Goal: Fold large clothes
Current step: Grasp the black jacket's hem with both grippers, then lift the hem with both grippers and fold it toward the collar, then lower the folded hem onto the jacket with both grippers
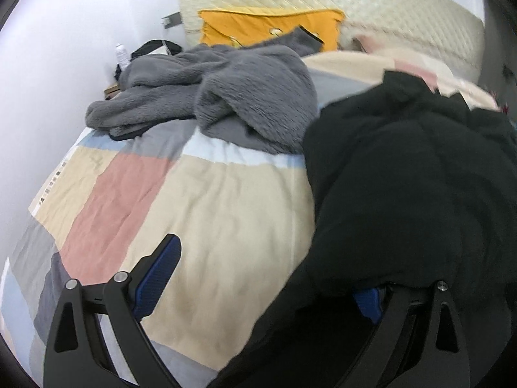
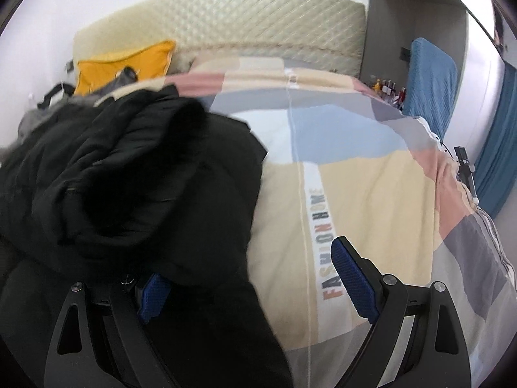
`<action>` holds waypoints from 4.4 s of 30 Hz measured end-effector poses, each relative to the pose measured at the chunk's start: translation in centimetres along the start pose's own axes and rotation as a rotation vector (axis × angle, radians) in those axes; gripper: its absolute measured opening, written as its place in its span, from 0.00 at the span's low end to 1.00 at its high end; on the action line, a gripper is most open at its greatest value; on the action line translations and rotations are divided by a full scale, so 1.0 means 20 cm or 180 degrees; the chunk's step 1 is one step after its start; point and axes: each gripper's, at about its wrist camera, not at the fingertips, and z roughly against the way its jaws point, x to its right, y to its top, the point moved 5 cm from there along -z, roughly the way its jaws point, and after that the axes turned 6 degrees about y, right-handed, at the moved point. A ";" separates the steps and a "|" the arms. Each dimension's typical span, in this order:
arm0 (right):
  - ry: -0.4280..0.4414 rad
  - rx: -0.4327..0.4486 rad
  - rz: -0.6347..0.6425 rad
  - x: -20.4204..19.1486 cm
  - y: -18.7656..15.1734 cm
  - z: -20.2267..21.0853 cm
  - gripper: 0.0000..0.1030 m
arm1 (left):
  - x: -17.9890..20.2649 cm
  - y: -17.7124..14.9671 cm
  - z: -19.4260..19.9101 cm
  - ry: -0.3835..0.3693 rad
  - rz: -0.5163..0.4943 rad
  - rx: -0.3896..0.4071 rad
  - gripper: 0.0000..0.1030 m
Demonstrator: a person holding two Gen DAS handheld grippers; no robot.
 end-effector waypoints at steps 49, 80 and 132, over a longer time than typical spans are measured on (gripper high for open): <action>0.1386 -0.0107 -0.0599 0.15 -0.13 1.51 0.93 | -1.23 -0.11 1.54 -0.0997 0.0535 0.0454 0.94; 0.2138 -0.2074 -0.1084 0.14 -0.90 0.96 0.86 | -0.67 -1.11 0.68 -0.2993 0.0872 -0.2396 0.93; 0.2480 -0.1963 -0.0305 -0.12 -0.60 0.98 0.12 | -0.20 -0.81 0.82 -0.2622 0.0602 -0.2408 0.15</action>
